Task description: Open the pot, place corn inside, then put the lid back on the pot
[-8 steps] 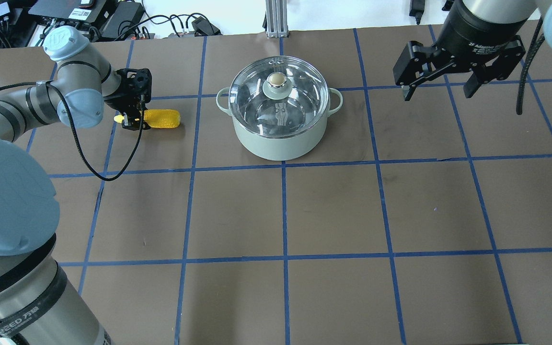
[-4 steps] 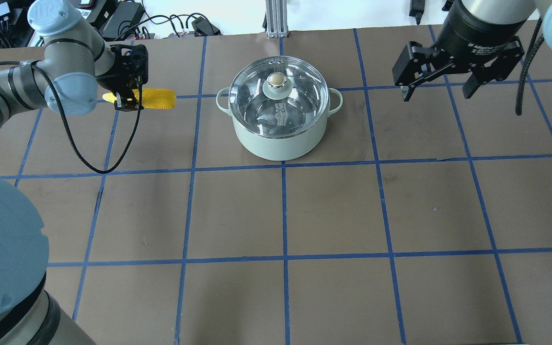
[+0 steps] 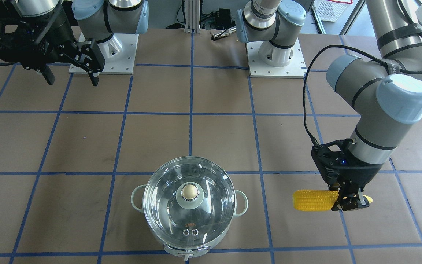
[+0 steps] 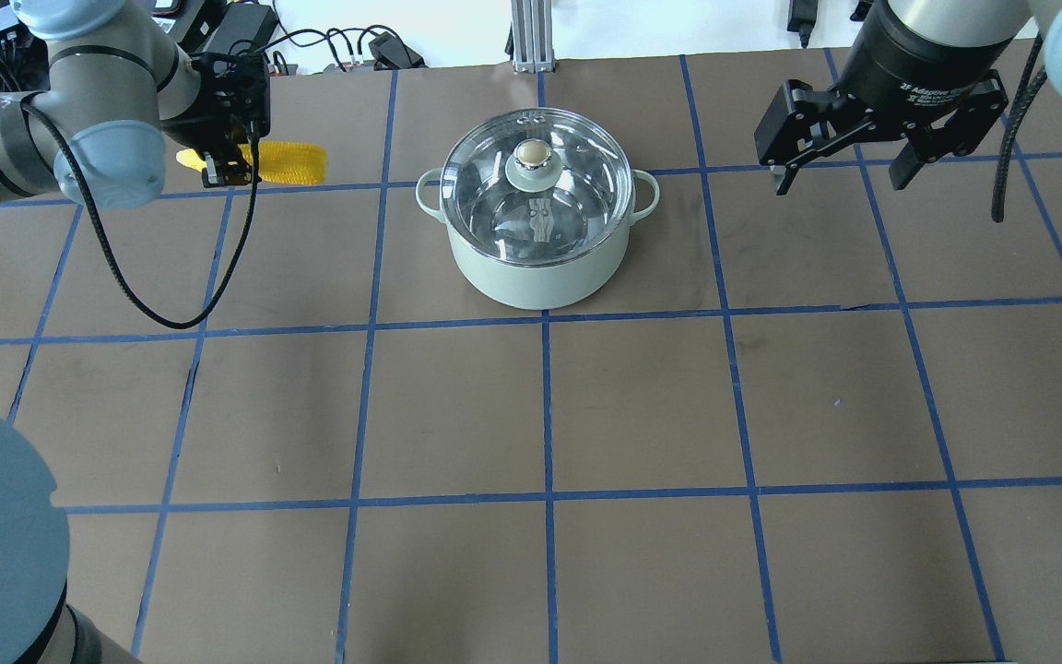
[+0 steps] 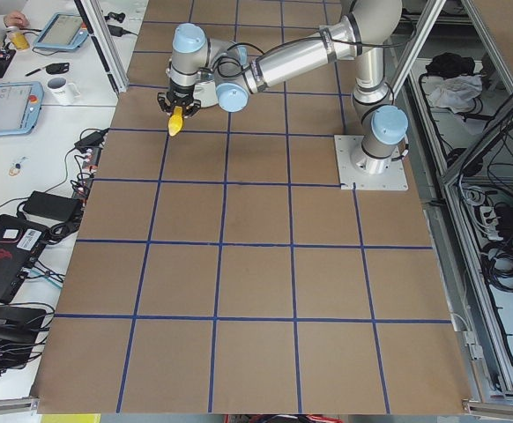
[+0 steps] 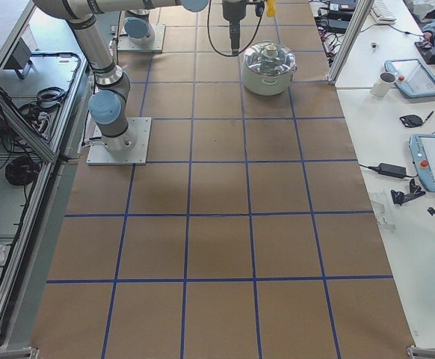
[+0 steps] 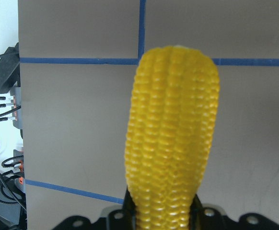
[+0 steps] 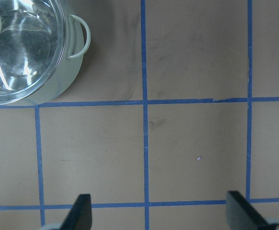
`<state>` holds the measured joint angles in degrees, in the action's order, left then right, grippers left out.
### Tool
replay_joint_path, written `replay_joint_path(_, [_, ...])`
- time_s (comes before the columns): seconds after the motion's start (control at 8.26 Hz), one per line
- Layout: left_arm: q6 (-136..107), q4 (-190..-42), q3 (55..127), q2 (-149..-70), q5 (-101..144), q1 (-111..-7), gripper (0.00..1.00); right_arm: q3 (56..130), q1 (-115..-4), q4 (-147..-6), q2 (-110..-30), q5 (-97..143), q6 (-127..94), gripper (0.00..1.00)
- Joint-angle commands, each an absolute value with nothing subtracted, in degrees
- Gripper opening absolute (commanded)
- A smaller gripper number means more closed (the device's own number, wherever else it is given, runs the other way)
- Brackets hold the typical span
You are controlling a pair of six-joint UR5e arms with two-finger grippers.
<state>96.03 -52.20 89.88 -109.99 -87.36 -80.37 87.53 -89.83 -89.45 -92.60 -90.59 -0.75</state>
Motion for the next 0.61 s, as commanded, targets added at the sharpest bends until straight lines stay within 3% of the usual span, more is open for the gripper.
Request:
replay_joint_path(0.0, [96.0, -51.3, 89.8, -108.4, -90.7, -85.4, 0.0, 87.0, -90.2, -94.5, -91.2, -90.5, -1.7, 1.0])
replay_joint_path(0.48, [97.3, -51.1, 89.6, -108.5, -93.8, -87.2, 0.0, 76.4, -102.3, -104.7, -74.0, -91.0, -21.1, 1.0])
